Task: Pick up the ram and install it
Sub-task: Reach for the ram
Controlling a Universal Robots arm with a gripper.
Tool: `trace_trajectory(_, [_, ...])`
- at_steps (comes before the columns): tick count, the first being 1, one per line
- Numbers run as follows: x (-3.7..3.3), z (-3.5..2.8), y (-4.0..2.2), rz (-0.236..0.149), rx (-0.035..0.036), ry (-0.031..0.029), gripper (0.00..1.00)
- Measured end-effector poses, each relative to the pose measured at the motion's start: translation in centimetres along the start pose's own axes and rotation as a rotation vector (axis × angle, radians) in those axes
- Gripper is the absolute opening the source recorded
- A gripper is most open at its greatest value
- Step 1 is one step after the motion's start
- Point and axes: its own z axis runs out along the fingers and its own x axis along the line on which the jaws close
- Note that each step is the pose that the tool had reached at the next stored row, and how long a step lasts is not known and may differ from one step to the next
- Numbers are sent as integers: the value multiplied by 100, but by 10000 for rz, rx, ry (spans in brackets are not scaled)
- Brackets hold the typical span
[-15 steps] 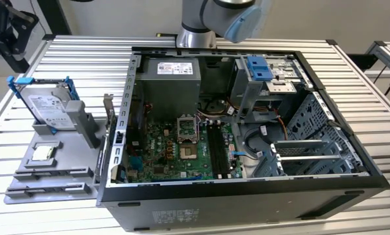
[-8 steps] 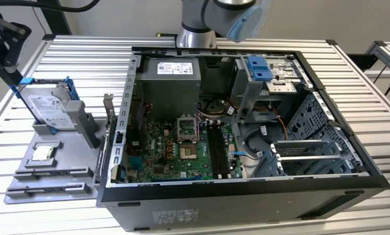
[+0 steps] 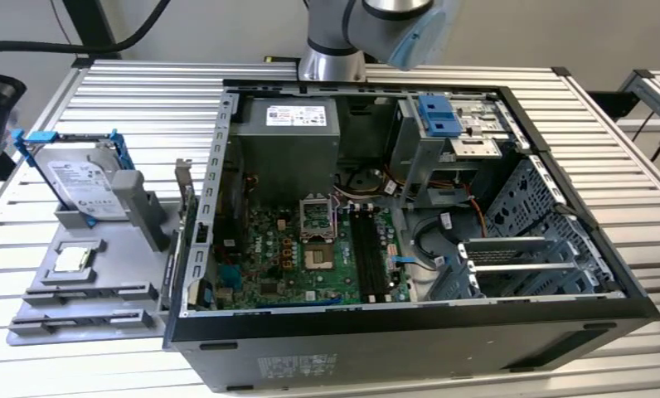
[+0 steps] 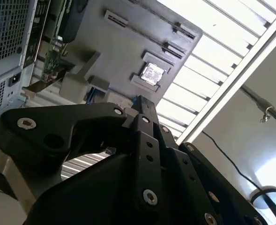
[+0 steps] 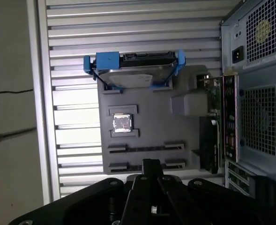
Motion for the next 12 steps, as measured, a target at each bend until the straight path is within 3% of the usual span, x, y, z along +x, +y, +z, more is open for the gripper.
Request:
trace_trajectory(8, [-8, 19, -357, 0, 1, 0, 0])
trace_trajectory(12, [-6, 19, -365, 0, 0, 0, 0])
